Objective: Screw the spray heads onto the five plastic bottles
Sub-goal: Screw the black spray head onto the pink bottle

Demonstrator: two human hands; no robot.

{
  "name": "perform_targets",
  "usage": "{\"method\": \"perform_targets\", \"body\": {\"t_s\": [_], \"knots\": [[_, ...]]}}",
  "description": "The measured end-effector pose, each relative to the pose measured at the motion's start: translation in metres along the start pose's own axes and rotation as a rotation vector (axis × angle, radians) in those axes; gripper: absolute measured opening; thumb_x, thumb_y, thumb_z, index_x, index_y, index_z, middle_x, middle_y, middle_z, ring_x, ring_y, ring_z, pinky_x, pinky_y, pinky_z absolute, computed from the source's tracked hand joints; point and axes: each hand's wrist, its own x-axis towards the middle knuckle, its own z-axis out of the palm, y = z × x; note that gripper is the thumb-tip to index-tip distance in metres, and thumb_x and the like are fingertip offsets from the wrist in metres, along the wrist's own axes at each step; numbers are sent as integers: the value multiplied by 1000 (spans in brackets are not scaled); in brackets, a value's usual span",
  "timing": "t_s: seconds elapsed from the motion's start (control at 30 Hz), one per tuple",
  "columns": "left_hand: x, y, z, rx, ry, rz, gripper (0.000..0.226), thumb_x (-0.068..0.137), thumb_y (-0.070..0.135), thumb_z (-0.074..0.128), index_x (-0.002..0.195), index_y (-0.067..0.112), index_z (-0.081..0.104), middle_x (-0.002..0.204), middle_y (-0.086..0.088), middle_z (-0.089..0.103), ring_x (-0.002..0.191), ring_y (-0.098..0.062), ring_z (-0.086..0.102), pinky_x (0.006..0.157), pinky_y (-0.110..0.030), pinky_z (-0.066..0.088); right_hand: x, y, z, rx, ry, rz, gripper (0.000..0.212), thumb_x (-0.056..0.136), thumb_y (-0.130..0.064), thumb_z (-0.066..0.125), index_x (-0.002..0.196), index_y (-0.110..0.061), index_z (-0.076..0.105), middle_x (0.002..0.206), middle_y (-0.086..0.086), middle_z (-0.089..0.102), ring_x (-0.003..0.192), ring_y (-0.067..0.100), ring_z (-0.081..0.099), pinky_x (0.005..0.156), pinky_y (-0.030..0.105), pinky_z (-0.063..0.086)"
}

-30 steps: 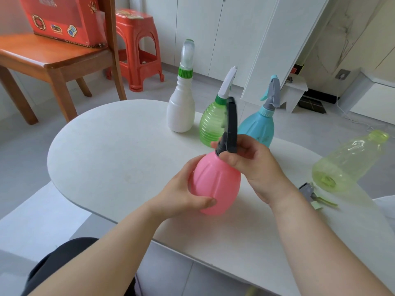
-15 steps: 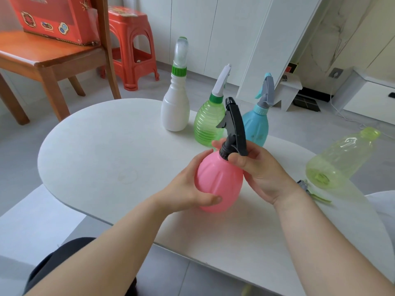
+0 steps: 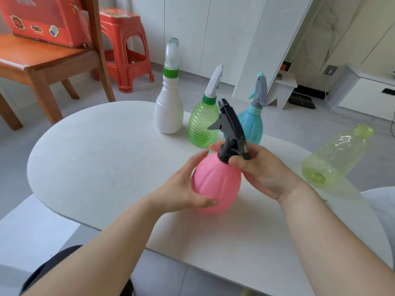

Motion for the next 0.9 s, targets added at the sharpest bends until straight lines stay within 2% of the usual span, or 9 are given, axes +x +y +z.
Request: {"method": "perform_targets", "body": {"t_s": [0.1,0.2,0.27,0.33,0.47,0.6,0.67,0.8,0.9], "knots": [[3,-1,6,-55,24,-10,79,33,44,69,104,50,35,108,18,50,98,5,52,71,-8,49,3,0,6,12,49,-8,33,51,-37,75,80,-23,69,96,-6,72,96,6,62,88,20,48],[1,-3,26,-22,272,-22,74,33,48,70,95,57,31,101,27,47,91,14,49,63,-3,43,5,2,22,-114,347,-64,22,64,-11,72,76,-24,59,101,15,68,92,15,64,84,22,47],[-1,-3,41,47,431,-25,78,37,49,73,101,53,30,102,26,45,93,7,50,70,-8,42,6,7,33,-301,561,-116,31,67,-11,73,70,-27,47,79,-1,63,71,-7,58,70,8,43],[-3,-4,47,82,465,-25,95,36,51,73,120,39,29,112,17,44,104,-5,48,85,-24,45,6,9,39,-350,641,-135,35,66,-14,74,70,-27,42,71,-9,53,60,-10,50,63,6,39],[-4,-6,26,104,220,23,114,39,44,76,135,37,15,132,9,32,124,-8,36,103,-27,33,1,2,29,-127,512,-86,29,68,-3,70,82,-16,48,101,25,64,91,26,63,83,34,48],[-4,-8,9,21,-3,6,108,35,46,73,130,44,20,129,13,42,115,1,46,92,-17,43,-6,-4,16,24,92,-58,33,58,-6,72,82,-14,52,81,-5,74,84,5,66,74,18,51],[-6,-8,10,-10,21,3,90,34,47,71,112,53,30,115,22,46,104,7,50,77,-6,46,-6,-6,14,36,56,-21,32,59,-5,73,82,-16,53,80,-9,74,85,4,66,76,18,52],[-11,-10,30,-4,311,-12,79,36,45,74,100,57,29,105,26,47,93,21,45,66,4,37,2,2,36,-140,415,-83,26,69,-7,70,77,-22,50,86,0,68,78,0,63,77,15,48],[-12,-10,44,10,445,-13,90,41,43,76,118,43,30,115,16,48,103,4,49,75,-7,39,7,10,54,-267,667,-160,31,69,-13,72,77,-26,46,76,-11,56,65,-13,54,65,2,39]]}}
